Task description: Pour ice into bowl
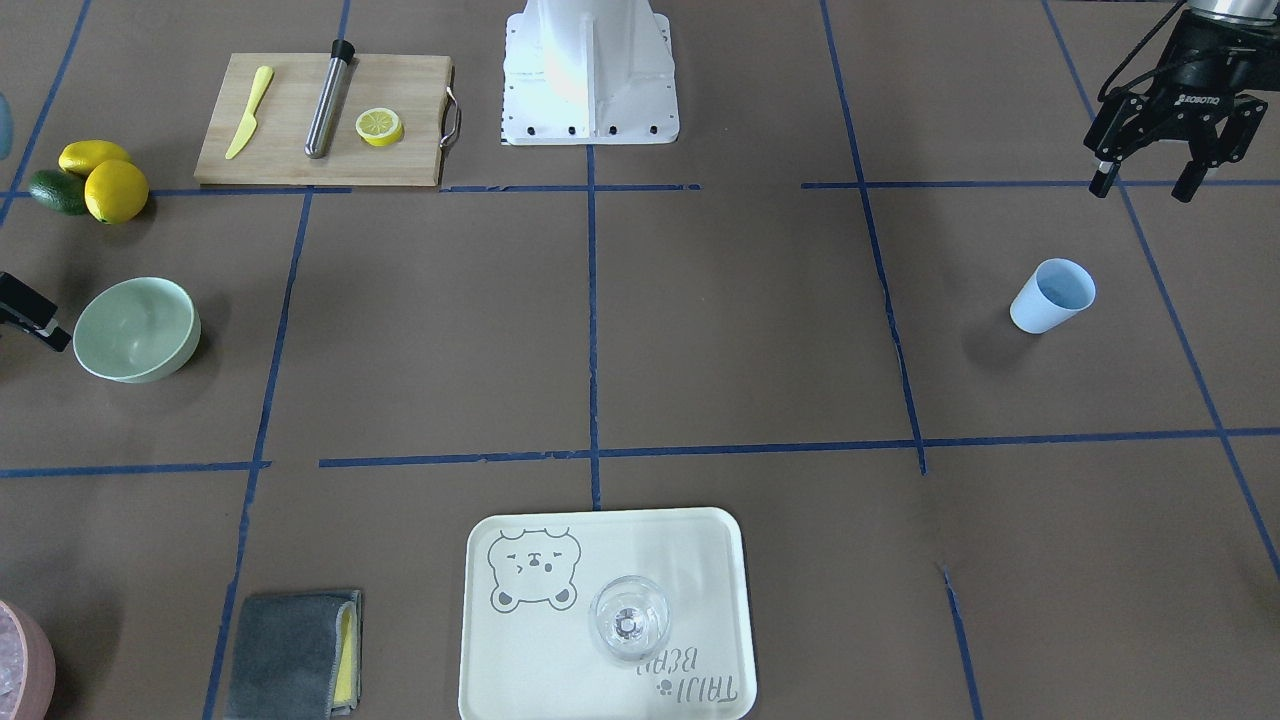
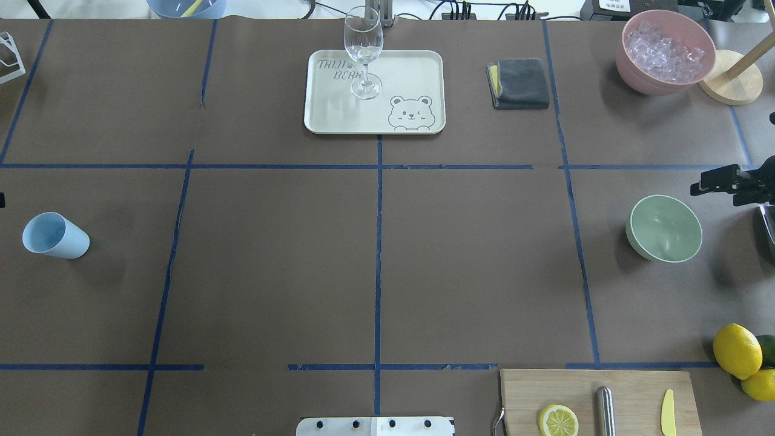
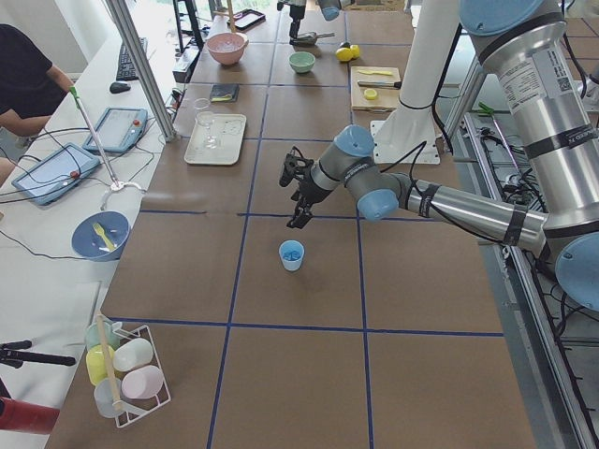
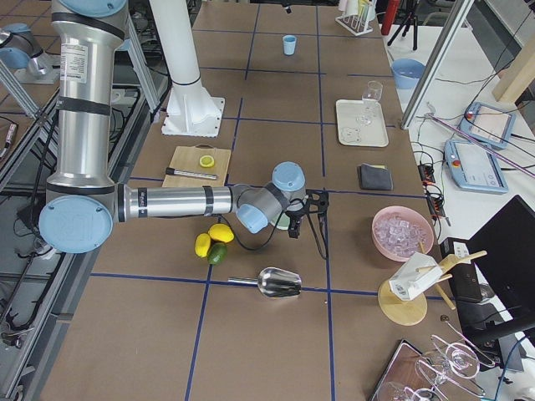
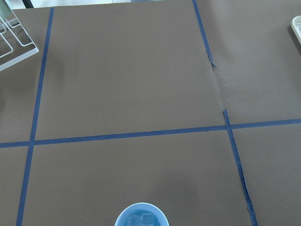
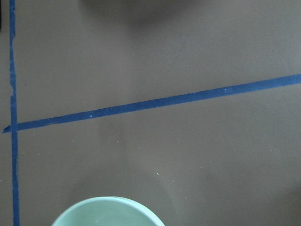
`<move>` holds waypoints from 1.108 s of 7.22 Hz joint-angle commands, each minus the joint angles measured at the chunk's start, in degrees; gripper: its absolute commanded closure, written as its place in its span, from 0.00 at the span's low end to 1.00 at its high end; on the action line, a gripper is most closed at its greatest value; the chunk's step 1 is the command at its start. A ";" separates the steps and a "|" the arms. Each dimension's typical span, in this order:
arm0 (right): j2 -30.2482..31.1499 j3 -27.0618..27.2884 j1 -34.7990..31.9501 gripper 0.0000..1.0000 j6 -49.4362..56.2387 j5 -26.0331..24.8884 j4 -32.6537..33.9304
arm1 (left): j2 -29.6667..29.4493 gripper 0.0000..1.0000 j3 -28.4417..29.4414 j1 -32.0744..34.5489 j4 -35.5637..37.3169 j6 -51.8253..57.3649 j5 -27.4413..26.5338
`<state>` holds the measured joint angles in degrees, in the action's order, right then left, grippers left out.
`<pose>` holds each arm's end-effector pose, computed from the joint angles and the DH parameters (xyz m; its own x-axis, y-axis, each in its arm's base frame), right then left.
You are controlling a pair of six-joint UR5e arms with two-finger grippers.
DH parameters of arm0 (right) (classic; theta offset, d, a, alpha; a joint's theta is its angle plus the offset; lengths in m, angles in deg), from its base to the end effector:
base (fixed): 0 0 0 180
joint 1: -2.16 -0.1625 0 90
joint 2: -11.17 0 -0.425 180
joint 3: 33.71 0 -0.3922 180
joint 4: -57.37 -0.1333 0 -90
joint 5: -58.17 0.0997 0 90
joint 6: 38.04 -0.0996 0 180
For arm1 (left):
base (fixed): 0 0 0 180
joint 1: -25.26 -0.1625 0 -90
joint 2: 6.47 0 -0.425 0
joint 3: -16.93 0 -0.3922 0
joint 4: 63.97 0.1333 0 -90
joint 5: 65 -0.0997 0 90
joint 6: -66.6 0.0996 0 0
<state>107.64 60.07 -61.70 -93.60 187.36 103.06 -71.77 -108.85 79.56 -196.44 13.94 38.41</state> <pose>-0.1438 -0.4526 0.5947 0.5605 0.1473 0.8149 -0.2351 0.9719 -0.0140 0.1115 -0.3440 0.4506 0.6887 0.0526 -0.7231 0.3312 0.8644 0.3783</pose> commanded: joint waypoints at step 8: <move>2.49 -0.80 7.08 1.00 -2.18 -1.31 -3.33 | 5.89 0.00 0.27 -17.73 -8.86 -18.88 -18.06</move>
<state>110.13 58.92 -54.64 -95.82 185.97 99.73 -65.88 -108.61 63.00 -205.30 -3.67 21.32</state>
